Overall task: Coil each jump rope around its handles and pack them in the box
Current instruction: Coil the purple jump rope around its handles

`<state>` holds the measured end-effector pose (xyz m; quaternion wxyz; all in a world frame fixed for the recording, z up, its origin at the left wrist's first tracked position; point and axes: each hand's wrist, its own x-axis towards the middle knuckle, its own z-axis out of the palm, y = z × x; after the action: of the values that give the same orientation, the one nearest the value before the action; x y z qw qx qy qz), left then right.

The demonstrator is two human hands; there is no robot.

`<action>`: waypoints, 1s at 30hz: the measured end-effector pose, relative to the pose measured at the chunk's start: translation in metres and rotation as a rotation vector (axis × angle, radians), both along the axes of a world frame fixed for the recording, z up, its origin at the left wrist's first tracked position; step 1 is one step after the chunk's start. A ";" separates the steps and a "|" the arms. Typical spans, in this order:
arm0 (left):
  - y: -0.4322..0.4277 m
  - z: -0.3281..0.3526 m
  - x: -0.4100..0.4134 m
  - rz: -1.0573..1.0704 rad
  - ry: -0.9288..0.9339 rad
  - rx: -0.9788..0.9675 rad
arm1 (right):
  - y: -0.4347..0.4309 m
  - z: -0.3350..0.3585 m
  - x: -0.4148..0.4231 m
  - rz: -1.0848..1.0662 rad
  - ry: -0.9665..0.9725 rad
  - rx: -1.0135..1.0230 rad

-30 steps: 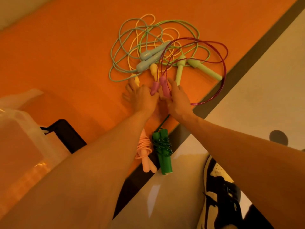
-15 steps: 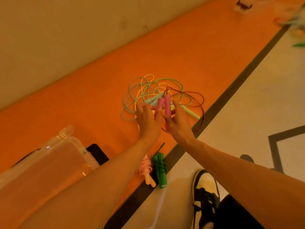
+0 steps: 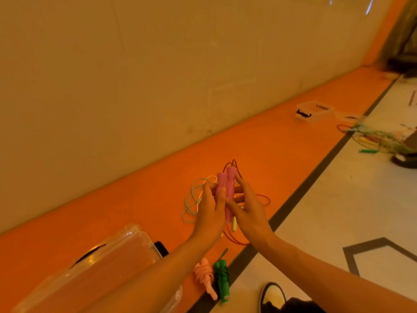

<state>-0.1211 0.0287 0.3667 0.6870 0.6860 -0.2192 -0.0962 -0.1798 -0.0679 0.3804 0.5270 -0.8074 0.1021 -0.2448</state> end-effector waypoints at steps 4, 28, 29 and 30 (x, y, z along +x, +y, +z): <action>0.032 0.025 -0.013 -0.065 -0.006 -0.024 | 0.020 0.021 -0.017 0.064 -0.002 0.001; 0.210 0.062 0.011 -0.167 -0.076 0.504 | 0.093 0.052 0.070 0.640 0.147 -0.416; 0.212 0.061 0.014 -0.167 -0.084 0.500 | 0.095 0.050 0.070 0.669 0.188 -0.375; 0.213 0.060 0.017 -0.165 -0.094 0.499 | 0.096 0.049 0.071 0.679 0.204 -0.351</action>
<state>-0.1042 0.2421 0.4268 0.4754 0.8177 -0.2759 -0.1710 -0.1092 0.0280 0.4289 0.4192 -0.8932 -0.1625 0.0110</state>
